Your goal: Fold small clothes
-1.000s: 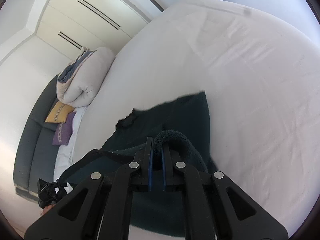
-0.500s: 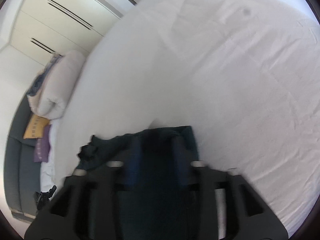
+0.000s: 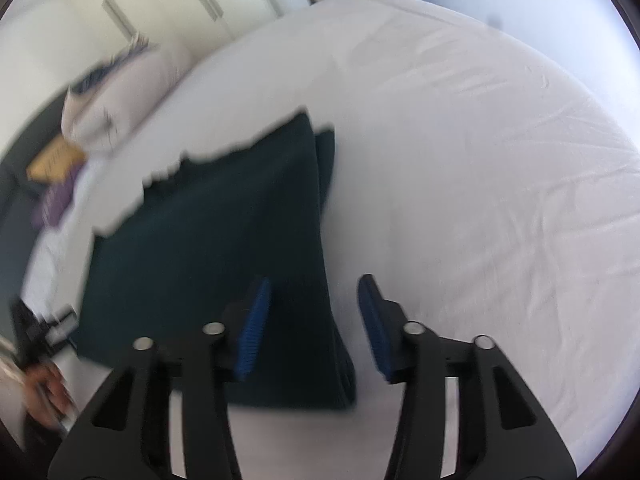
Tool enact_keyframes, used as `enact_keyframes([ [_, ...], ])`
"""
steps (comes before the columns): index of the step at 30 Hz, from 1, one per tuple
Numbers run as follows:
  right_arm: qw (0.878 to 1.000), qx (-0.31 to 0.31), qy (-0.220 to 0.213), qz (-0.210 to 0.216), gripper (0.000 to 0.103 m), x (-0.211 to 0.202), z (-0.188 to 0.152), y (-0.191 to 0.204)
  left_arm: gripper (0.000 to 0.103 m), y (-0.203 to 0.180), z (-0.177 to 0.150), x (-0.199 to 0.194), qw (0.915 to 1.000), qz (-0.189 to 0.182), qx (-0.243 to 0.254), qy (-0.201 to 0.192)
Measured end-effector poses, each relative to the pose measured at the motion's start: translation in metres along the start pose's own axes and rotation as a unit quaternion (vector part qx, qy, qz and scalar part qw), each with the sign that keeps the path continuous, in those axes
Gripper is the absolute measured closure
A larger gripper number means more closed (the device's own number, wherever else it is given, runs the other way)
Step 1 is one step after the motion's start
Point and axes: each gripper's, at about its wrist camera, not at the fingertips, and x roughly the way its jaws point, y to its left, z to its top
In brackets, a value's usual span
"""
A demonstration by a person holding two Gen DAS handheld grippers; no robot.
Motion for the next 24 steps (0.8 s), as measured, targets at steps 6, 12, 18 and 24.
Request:
enact_keyframes([
  [6,1.0,-0.005,-0.008,-0.009,0.068,0.004,-0.023,-0.004,0.059,0.006,-0.021,-0.019,0.9987,0.032,0.036,-0.016],
  [12,1.0,0.007,0.0,0.012,0.068,0.008,-0.033,-0.003,0.043,-0.003,-0.025,-0.018,0.9967,0.043,0.066,-0.017],
  [18,1.0,0.016,0.0,0.026,0.071,-0.008,-0.04,-0.011,0.081,-0.009,-0.024,-0.01,0.9951,0.055,0.082,0.001],
  [24,1.0,-0.003,-0.011,0.004,0.091,-0.023,-0.048,-0.012,0.091,-0.026,-0.03,-0.008,0.9871,0.099,0.125,-0.009],
])
